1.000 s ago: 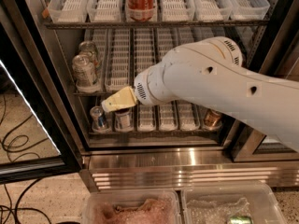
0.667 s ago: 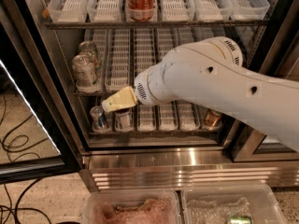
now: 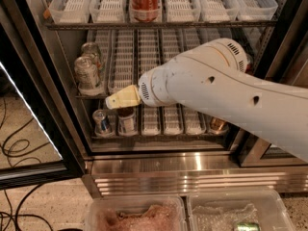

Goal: Pick 7up can from middle shelf of fridge

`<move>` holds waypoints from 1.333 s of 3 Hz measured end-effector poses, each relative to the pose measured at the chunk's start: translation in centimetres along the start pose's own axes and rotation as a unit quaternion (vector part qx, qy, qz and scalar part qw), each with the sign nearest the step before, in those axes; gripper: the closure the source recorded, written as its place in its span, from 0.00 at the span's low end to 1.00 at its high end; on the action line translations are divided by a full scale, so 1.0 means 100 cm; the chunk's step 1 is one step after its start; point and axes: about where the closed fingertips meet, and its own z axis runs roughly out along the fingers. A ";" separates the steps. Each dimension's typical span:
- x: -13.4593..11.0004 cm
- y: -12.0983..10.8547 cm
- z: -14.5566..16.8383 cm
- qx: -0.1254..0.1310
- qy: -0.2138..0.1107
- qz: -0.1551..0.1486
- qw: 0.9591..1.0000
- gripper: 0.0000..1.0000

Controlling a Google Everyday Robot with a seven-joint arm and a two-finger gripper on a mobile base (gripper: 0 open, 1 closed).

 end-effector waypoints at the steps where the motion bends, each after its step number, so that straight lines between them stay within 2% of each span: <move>1: 0.000 0.000 0.000 0.000 0.000 0.000 1.000 0.00; 2: -0.003 -0.001 0.004 0.010 -0.003 0.010 1.000 0.00; 3: -0.026 0.029 0.023 0.025 -0.028 -0.012 0.999 0.00; 4: -0.026 0.029 0.023 0.025 -0.028 -0.012 0.999 0.00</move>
Offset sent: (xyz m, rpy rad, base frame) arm 0.0157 0.0035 -0.0046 0.0103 -0.0007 -0.0886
